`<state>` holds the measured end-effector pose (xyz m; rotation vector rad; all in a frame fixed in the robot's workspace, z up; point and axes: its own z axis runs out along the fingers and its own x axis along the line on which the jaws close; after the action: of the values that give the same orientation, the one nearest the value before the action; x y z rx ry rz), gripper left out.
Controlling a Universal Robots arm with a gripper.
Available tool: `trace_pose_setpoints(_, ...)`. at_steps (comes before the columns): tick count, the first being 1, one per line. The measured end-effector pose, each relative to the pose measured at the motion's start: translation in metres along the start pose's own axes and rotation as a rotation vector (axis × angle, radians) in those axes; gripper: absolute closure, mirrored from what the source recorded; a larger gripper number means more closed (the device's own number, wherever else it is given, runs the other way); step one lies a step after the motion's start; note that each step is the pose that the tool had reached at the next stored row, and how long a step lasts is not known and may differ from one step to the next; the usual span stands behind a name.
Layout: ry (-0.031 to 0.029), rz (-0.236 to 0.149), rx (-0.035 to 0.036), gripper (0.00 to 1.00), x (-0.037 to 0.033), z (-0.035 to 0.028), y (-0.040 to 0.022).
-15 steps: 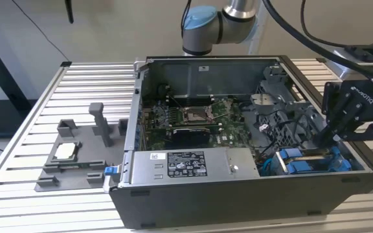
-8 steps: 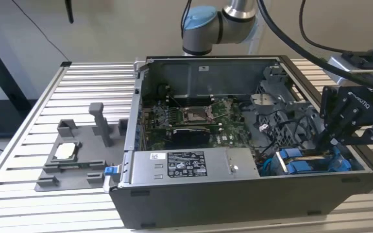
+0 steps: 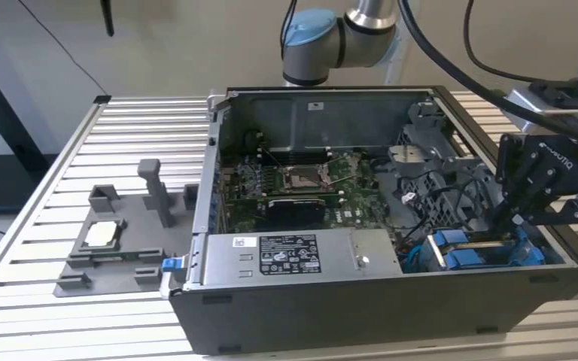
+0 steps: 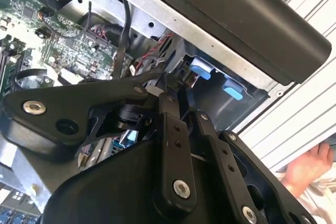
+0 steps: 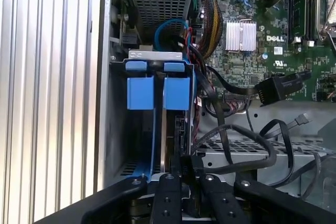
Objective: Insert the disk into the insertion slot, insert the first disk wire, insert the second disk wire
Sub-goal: 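Insert the first disk wire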
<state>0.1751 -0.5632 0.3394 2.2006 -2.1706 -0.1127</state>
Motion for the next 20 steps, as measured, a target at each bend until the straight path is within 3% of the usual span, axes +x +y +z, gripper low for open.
trace_pose_setpoints(10,0.0014,0.0,0.0036,0.81,0.0002,0.0095,-0.0007)
trace_pose_setpoints(17,-0.0001,0.0,0.0037,0.81,0.0002,0.0107,-0.0008)
trace_pose_setpoints(19,-0.0016,0.0,0.0036,0.79,0.0002,0.0115,-0.0009)
trace_pose_setpoints(20,-0.0012,0.0,0.0036,0.73,0.0002,0.0113,-0.0009)
